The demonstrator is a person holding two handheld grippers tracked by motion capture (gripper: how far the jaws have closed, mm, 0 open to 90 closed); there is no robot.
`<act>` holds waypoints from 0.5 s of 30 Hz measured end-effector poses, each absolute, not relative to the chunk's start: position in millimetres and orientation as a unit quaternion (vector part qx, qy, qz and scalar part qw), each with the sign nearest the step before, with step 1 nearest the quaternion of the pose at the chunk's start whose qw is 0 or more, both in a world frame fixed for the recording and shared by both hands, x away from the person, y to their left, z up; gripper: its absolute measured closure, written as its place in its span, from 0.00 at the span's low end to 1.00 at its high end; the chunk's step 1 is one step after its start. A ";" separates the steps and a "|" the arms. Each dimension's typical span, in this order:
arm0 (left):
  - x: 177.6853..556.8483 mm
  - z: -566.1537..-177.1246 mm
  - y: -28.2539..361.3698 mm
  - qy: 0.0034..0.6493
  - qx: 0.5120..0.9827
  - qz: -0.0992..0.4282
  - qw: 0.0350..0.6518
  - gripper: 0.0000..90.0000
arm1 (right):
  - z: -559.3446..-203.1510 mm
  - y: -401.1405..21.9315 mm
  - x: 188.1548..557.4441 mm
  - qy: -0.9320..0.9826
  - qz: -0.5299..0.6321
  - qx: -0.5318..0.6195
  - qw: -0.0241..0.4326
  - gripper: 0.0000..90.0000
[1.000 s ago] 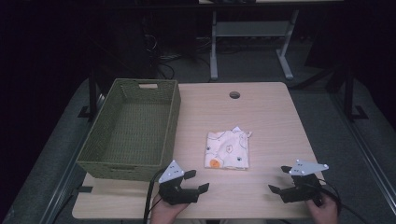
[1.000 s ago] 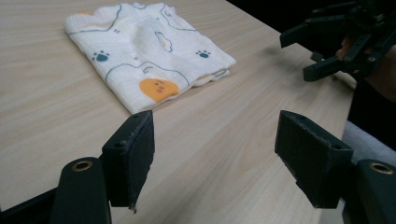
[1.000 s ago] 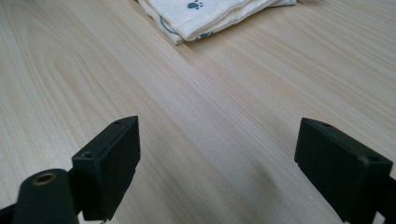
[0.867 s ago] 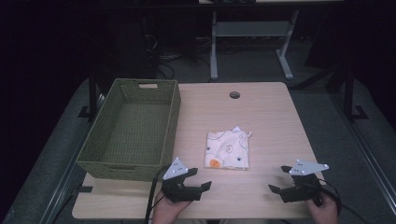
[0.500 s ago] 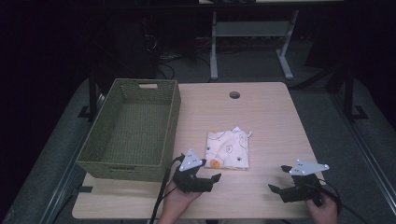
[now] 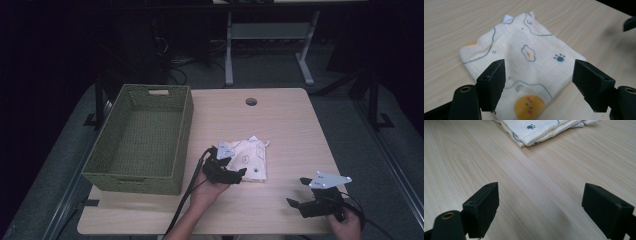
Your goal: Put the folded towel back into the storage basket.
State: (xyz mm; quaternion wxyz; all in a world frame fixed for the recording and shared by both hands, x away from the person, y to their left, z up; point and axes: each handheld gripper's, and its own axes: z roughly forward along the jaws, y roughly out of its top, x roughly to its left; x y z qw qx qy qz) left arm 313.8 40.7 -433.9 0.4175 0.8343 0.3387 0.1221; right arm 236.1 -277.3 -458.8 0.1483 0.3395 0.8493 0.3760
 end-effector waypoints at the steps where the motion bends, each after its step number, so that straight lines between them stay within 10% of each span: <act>1: 320.9 -435.7 36.8 0.347 0.834 0.131 0.409 0.31 | -458.4 -277.4 235.8 0.849 0.377 0.339 0.148 0.15; 15: 357.3 -453.8 10.4 0.356 0.858 0.123 0.349 0.38 | -458.2 -278.4 236.3 0.850 0.377 0.337 0.148 0.15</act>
